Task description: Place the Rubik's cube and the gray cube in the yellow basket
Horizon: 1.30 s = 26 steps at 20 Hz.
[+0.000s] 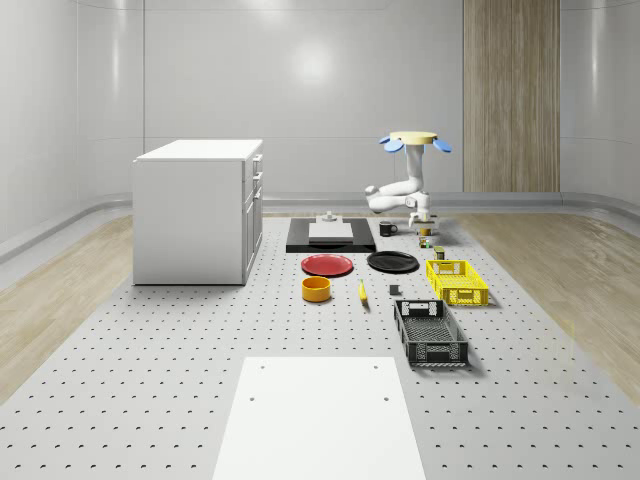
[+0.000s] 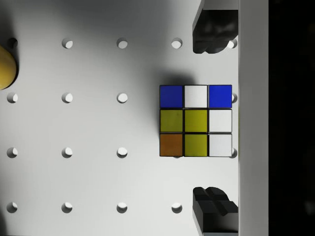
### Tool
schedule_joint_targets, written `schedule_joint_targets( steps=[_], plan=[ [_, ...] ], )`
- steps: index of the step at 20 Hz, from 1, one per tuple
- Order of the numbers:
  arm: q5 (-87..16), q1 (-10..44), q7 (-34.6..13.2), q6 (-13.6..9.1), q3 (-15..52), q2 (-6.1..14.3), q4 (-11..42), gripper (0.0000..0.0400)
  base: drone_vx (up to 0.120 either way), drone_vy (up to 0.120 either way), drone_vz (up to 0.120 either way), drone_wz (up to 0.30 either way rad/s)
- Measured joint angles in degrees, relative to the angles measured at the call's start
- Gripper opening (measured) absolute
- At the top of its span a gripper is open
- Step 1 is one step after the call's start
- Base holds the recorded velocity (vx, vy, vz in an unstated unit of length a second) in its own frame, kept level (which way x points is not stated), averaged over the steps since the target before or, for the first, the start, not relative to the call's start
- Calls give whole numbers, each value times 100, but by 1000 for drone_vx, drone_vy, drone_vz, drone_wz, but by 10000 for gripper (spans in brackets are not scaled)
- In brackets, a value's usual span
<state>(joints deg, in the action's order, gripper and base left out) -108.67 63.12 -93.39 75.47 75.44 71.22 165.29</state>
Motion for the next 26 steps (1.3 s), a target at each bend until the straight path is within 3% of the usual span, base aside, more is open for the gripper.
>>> schedule_joint_targets(
  steps=[11,20,26],
  plan=[
    [-477,67,35,542,-566,345,-187,400,0,0,-11,0],
    [-616,258,10,771,-719,451,-393,400,0,0,0,0],
    [-603,308,-14,851,-724,520,-425,343,0,0,0,0]
  ],
)
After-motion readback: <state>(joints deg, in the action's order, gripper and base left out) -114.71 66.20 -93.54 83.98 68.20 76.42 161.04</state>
